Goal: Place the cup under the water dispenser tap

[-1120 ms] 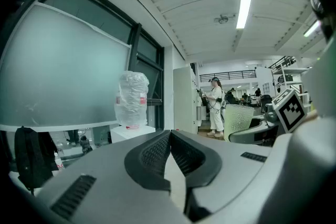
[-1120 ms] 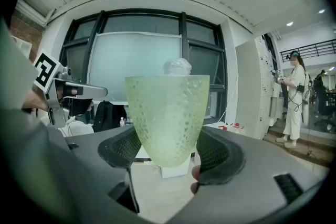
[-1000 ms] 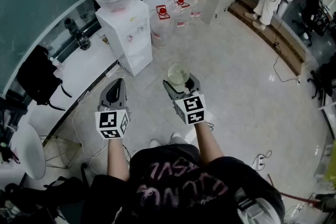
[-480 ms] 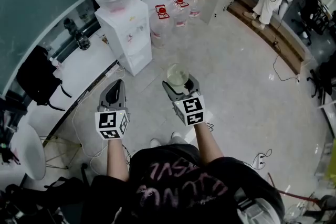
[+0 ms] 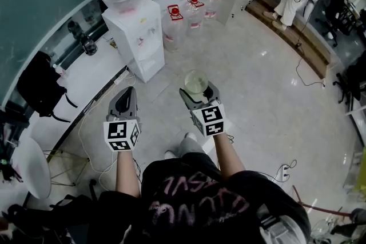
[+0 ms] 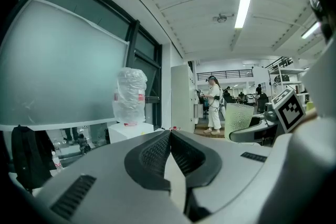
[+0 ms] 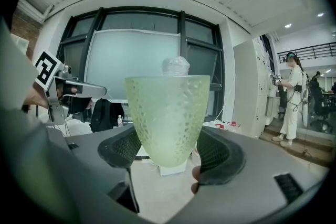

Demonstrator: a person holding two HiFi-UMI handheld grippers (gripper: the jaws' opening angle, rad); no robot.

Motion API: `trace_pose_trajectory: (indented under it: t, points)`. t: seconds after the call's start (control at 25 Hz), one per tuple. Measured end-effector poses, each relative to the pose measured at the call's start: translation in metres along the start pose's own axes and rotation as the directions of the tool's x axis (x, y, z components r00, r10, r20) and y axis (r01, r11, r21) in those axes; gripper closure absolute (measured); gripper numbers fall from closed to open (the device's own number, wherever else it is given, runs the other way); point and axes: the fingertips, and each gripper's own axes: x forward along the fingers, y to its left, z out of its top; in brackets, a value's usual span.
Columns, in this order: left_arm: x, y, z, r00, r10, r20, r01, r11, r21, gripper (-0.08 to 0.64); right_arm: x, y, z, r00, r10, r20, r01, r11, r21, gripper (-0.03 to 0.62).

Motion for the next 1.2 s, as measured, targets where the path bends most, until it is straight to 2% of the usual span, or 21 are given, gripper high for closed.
trace_pose_trajectory:
  t: [0.44, 0.8, 1.2]
  points:
    - [0.05, 0.011, -0.006, 1.0, -0.004, -0.031, 0.004, 1.0, -0.001, 0.545, 0.046, -0.031, 0.003, 1.0, 0.003, -0.001, -0.003, 1.0, 0.006, 0.253]
    - [0.137, 0.025, -0.022, 0.995, 0.024, -0.092, -0.027, 0.999, -0.026, 0.545, 0.128, -0.085, 0.001, 0.998, 0.051, -0.028, -0.051, 0.999, 0.004, 0.253]
    - [0.245, 0.044, -0.029, 0.982, 0.103, -0.161, -0.113, 0.992, -0.057, 0.545, 0.23, -0.159, 0.005, 0.988, 0.14, -0.062, -0.14, 0.99, 0.0, 0.253]
